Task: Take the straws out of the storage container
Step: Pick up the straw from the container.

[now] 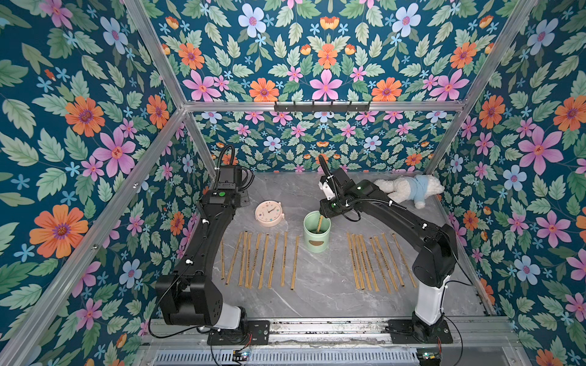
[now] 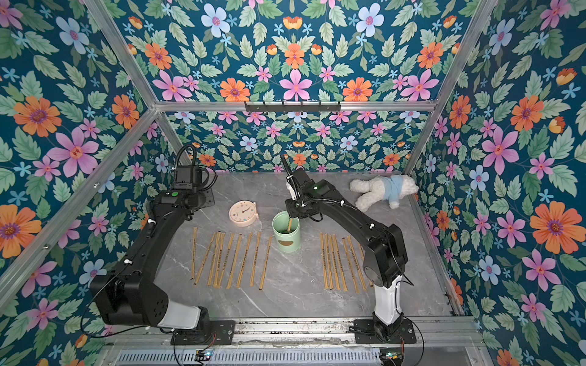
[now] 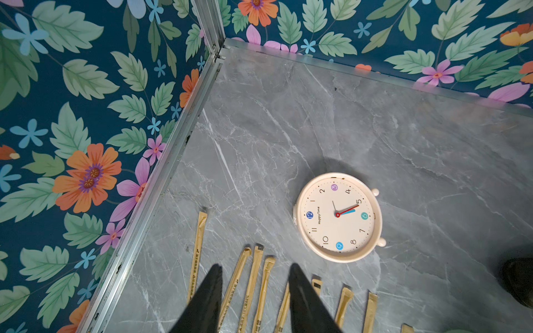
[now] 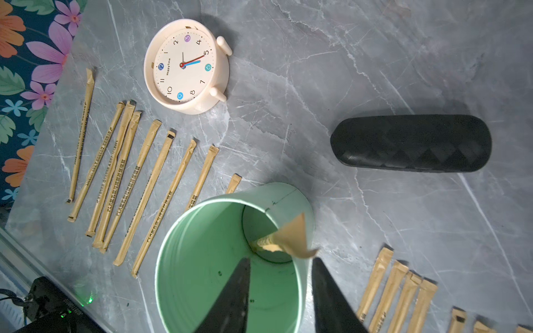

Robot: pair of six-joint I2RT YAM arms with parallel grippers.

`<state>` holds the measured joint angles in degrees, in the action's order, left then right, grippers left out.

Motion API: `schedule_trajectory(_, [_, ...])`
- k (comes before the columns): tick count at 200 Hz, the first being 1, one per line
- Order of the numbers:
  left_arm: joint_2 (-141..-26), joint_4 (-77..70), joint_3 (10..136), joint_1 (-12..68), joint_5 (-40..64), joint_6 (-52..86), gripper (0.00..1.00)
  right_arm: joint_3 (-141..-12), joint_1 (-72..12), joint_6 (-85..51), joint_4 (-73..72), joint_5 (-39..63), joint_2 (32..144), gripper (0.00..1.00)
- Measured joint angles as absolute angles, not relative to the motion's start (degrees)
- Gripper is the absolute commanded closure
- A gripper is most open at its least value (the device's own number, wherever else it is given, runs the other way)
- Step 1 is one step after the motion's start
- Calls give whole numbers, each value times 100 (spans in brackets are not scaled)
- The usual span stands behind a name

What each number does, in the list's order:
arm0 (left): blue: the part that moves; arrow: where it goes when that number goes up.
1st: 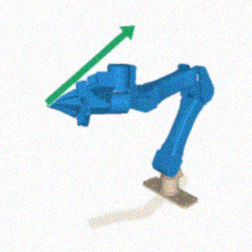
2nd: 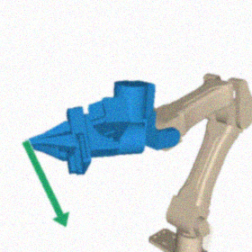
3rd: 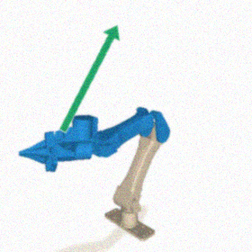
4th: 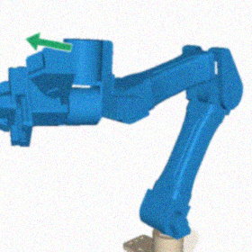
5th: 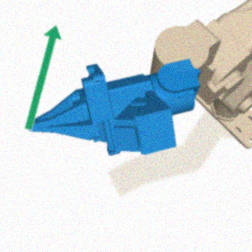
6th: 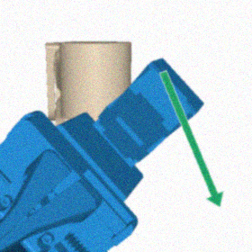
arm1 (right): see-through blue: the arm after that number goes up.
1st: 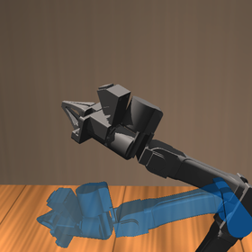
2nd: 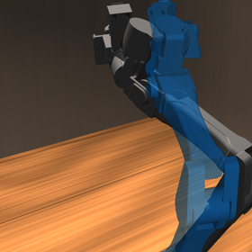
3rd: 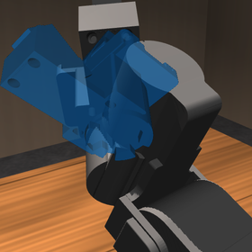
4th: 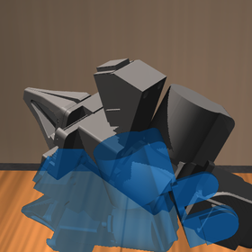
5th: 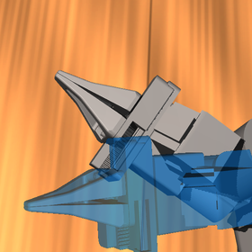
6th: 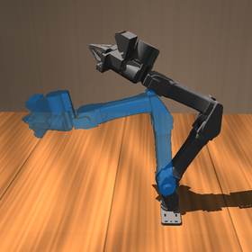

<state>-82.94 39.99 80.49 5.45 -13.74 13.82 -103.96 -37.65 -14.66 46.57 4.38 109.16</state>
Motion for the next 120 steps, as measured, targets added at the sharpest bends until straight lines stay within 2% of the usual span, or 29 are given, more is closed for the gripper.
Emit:
schedule_trajectory(92, [-8305, 3997, 7981, 604, -1476, 1382, 59, -10787, -3568, -1431, 4648, 722, 11369, 63])
schedule_trajectory(103, [-8307, 3999, 7948, 604, -1496, 1382, 59, -10864, -3555, -1428, 4650, 742, 11432, 66])
schedule_trajectory(120, [-8311, 3994, 7909, 609, -1503, 1382, 59, -10956, -3544, -1415, 4650, 797, 11496, 78])
